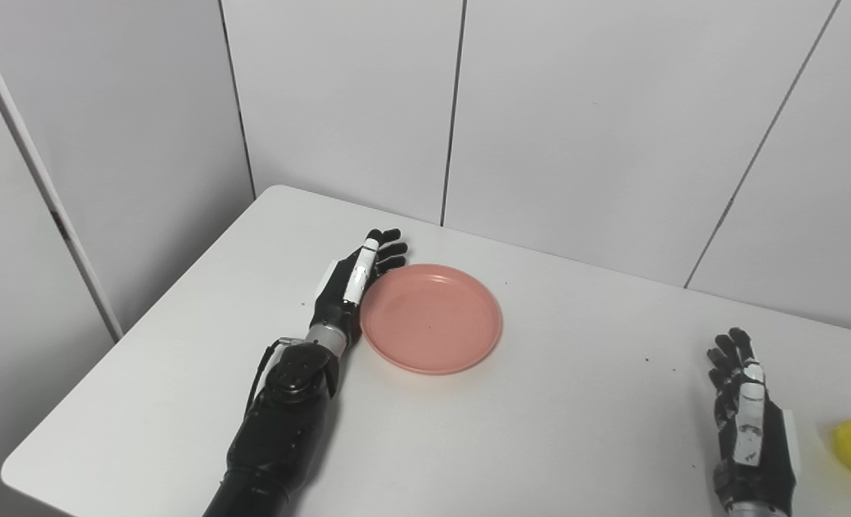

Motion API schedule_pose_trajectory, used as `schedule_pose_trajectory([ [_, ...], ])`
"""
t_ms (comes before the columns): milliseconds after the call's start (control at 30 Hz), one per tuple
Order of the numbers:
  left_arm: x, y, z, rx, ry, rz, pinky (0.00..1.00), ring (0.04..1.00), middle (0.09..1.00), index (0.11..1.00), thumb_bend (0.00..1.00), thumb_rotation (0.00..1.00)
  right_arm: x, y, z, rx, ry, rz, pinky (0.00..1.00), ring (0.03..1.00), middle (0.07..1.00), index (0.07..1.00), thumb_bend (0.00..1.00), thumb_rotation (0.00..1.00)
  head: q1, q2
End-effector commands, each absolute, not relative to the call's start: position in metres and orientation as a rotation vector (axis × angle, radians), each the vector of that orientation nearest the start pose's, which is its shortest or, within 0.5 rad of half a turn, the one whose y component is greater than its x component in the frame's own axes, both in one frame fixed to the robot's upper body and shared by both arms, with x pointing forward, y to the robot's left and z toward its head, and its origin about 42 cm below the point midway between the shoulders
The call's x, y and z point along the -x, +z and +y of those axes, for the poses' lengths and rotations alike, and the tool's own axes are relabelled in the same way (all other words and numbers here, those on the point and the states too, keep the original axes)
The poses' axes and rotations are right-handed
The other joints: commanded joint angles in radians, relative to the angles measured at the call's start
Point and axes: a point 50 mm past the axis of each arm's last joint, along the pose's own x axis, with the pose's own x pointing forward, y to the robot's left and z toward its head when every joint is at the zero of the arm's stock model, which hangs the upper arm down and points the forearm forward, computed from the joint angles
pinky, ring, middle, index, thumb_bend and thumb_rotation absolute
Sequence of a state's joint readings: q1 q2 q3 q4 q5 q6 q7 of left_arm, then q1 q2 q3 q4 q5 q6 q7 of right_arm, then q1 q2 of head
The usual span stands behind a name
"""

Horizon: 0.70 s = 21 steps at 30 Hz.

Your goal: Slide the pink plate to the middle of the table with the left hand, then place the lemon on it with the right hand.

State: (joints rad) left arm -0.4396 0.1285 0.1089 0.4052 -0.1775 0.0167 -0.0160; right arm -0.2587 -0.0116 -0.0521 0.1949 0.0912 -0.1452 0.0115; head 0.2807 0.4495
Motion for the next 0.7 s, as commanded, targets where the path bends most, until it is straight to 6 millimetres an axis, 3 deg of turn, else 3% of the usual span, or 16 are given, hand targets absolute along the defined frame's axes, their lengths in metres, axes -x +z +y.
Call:
schedule_pose_trajectory([
  [0, -0.432, 0.151, 0.231, 0.097, -0.028, -0.052, 0.83, 0.827, 0.821, 0.807, 0.39, 1.0, -0.358, 0.126, -0.207, -0.092, 0.01, -0.214, 0.99, 0.939, 0.933, 0.933, 0.68, 1.0, -0.011, 0.005],
  [133, -0.431, 0.15, 0.216, 0.107, -0.046, -0.055, 0.83, 0.831, 0.823, 0.803, 0.4, 1.0, -0.357, 0.126, -0.203, -0.102, 0.008, -0.212, 0.99, 0.942, 0.935, 0.935, 0.67, 1.0, -0.039, 0.015],
  [300, -0.426, 0.153, 0.199, 0.135, -0.077, -0.046, 0.85, 0.844, 0.831, 0.815, 0.41, 1.0, -0.358, 0.128, -0.194, -0.125, -0.014, -0.234, 0.97, 0.927, 0.922, 0.913, 0.66, 0.99, -0.138, 0.051],
  [500, -0.418, 0.156, 0.188, 0.154, -0.118, -0.043, 0.84, 0.842, 0.836, 0.825, 0.4, 1.0, -0.359, 0.131, -0.177, -0.157, -0.041, -0.231, 0.92, 0.893, 0.894, 0.88, 0.71, 0.89, -0.264, 0.087],
  [667, -0.41, 0.152, 0.18, 0.148, -0.136, -0.035, 0.84, 0.848, 0.847, 0.839, 0.39, 1.0, -0.36, 0.137, -0.16, -0.114, -0.01, -0.221, 0.96, 0.91, 0.904, 0.894, 0.72, 0.94, -0.387, 0.107],
])
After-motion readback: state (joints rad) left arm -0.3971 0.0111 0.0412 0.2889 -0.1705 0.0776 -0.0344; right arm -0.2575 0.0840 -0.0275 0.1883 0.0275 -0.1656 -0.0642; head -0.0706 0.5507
